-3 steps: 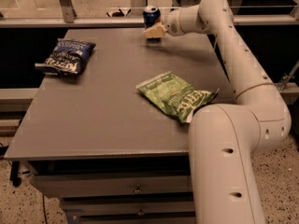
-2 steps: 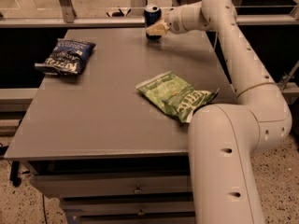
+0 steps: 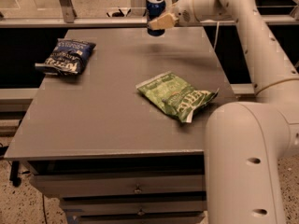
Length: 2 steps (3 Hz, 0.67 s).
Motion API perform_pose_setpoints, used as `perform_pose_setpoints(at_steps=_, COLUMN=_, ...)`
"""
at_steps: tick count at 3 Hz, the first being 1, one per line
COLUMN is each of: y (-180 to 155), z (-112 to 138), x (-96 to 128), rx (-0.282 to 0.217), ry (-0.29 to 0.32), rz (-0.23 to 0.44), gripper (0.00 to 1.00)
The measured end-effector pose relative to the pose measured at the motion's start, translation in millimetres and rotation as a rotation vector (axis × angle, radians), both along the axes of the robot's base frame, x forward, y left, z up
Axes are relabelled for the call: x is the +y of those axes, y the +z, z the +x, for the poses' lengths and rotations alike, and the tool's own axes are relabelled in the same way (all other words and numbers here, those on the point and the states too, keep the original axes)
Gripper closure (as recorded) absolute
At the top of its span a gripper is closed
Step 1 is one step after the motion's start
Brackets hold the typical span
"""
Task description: Pick pepsi can
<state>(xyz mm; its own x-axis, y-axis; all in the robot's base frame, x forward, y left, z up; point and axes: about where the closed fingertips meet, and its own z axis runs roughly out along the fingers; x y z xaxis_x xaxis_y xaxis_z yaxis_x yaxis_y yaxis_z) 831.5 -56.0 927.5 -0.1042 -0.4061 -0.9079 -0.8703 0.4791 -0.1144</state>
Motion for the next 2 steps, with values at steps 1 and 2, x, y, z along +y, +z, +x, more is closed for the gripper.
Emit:
perform_pose_setpoints(at_steps=1, y=23, z=-60, x=10, rx=0.105, ry=0.114, rz=0.088, gripper=1.0)
perform_pose_setpoints(at_steps=2, y=51, z=-128, x=37, rx=0.249, ry=0.227, rz=0.229, gripper=1.0)
